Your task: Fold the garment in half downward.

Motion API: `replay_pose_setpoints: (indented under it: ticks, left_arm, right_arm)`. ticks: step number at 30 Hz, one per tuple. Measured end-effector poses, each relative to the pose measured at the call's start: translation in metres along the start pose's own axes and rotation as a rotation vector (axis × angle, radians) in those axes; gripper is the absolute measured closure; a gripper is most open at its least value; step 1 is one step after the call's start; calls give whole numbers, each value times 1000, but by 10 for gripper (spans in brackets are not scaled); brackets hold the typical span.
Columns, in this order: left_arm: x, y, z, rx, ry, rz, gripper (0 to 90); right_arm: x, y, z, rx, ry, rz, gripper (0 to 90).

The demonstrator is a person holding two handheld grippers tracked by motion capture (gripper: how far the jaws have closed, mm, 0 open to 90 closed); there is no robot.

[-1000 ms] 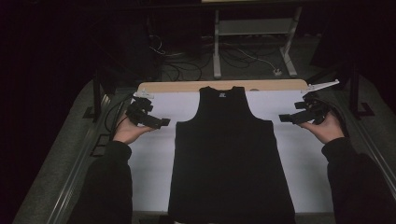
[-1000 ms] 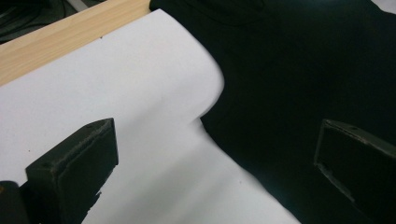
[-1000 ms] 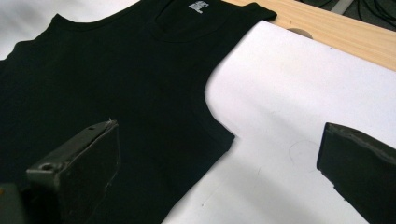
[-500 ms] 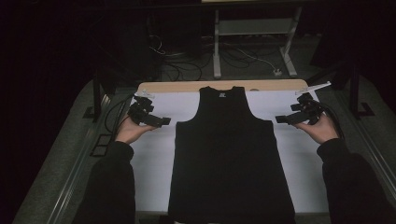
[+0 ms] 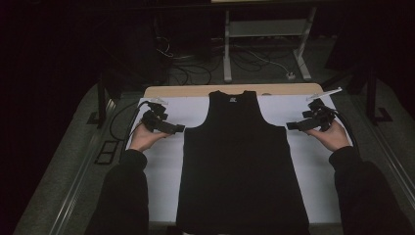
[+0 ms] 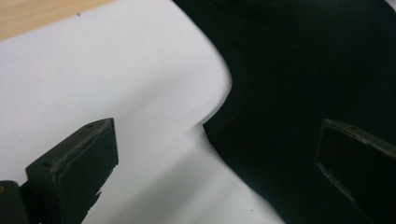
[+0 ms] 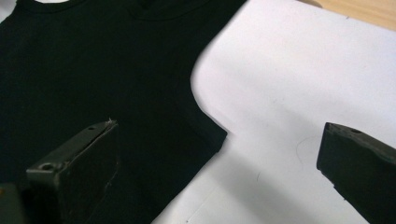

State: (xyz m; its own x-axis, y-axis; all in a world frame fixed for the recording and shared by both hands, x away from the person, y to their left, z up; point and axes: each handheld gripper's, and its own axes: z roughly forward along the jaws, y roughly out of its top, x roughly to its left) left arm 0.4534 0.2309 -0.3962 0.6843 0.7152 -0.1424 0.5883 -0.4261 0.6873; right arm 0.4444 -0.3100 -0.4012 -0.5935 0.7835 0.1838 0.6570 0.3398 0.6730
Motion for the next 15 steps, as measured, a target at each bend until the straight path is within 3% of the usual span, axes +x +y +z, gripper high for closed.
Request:
replay_pose_setpoints:
  ticks: [9, 15]
  left_arm:
    - [5, -4, 11, 3, -13, -27, 0]
    - [7, -7, 22, 34, -33, -36, 0]
  right_arm:
    - [-4, -3, 13, 16, 4, 21, 0]
    - [-5, -5, 25, 32, 9, 25, 2]
